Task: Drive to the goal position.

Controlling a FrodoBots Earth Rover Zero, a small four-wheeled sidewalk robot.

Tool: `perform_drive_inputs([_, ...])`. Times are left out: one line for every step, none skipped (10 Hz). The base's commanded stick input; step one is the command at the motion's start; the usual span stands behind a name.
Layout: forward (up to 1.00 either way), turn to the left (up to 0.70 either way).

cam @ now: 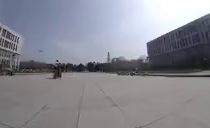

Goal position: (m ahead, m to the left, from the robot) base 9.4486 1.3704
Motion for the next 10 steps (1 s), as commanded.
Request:
perform_drive_inputs([0.7,0.0])
perform_drive_inputs([0.7,0.15])
perform_drive_inputs([0.7,0.35])
perform_drive_inputs([0.7,0.35])
perform_drive_inputs([0.7,0.35])
perform_drive_inputs([0.7,0.35])
perform_drive_inputs([0.7,0.35])
perform_drive_inputs([0.7,0.35])
perform_drive_inputs([0.7,0.35])
perform_drive_inputs([0.7,0.35])
